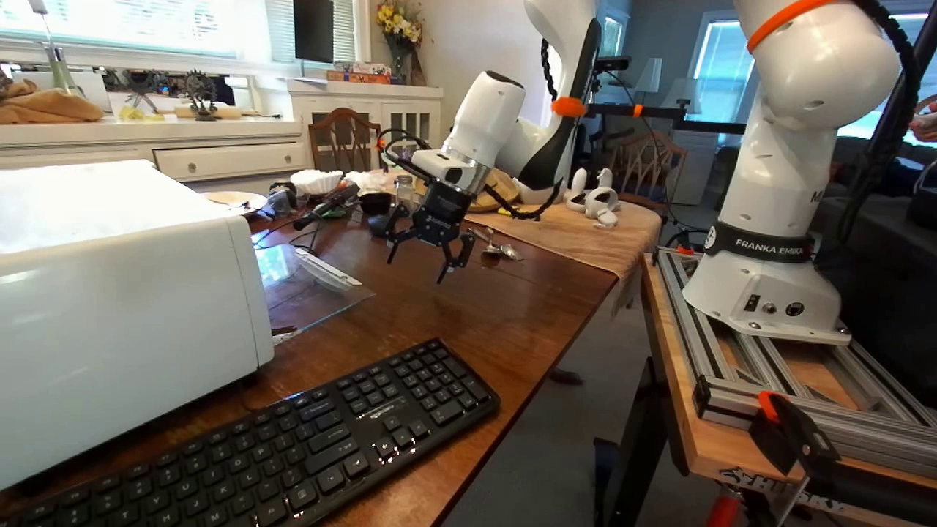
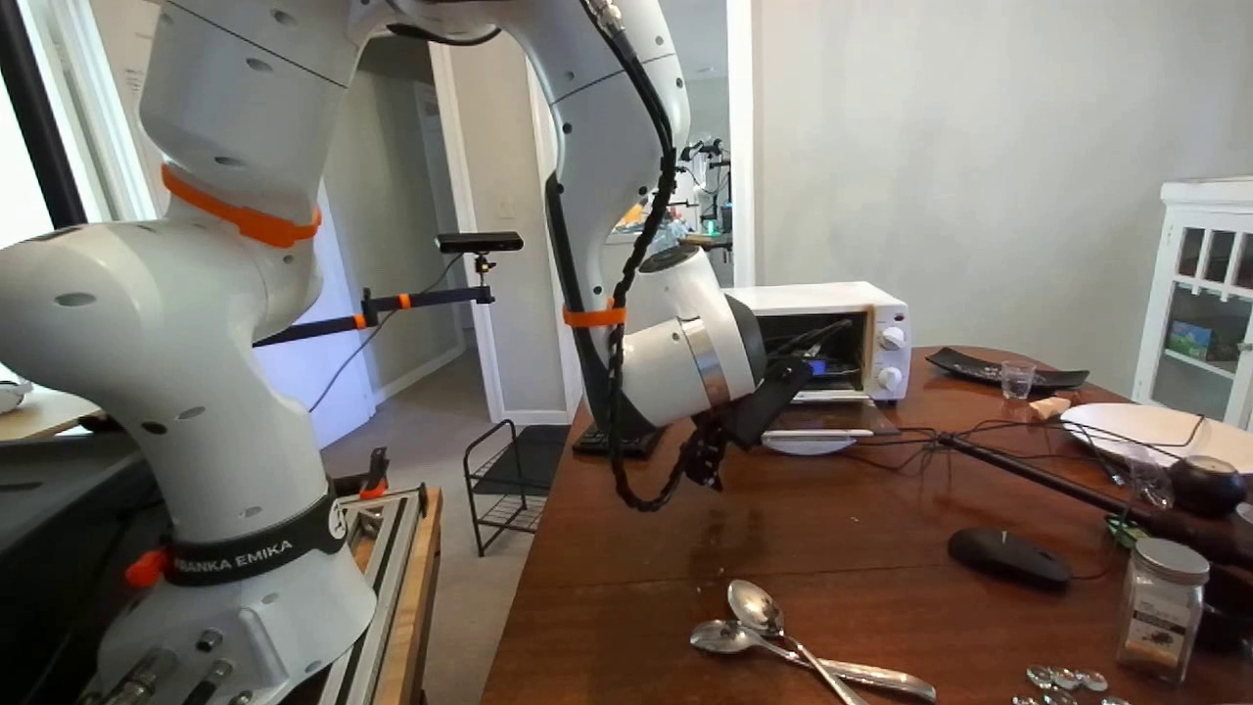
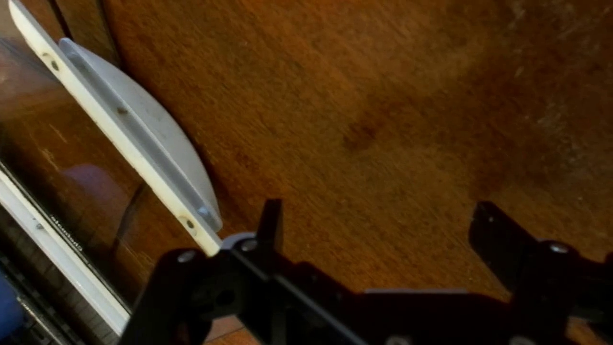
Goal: Put the blue masking tape in the oven then close the oven door.
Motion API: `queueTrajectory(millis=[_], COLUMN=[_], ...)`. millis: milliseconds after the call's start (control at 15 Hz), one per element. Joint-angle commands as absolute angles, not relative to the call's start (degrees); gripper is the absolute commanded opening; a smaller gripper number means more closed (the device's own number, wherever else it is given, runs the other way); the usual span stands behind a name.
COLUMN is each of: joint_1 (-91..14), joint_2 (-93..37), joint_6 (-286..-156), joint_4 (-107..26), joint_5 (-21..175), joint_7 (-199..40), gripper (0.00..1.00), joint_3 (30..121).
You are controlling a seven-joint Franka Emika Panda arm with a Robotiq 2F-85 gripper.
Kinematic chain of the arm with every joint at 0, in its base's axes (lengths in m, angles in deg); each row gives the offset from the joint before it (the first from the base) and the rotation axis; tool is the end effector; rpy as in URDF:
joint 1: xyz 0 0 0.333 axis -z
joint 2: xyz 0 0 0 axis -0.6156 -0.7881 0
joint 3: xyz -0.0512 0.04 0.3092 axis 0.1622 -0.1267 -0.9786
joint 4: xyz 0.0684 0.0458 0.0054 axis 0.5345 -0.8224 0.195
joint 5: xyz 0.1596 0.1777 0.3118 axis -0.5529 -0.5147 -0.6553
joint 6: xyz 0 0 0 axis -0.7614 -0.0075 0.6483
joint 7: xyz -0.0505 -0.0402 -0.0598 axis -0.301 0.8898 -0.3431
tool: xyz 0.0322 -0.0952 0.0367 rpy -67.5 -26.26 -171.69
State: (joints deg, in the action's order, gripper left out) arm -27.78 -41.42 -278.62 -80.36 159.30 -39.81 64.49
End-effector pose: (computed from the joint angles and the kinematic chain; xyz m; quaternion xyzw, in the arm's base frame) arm 0.4692 0.0852 0.1578 0.5094 0.8330 0.1985 0.0847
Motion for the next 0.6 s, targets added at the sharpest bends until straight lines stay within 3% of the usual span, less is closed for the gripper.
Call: queueTrajectory(millis=[0,533], joint_1=[-30.9,-33.91], joint_2=[-44.35,-51.51], joint_6=[-281.24,-287.35], joint_4=[-75.81,-66.54], joint_5=[161.15,161.78], joint_7=[-39.23,-36.6], gripper=[1.0,1.0], joint_3=[66.85,67.1])
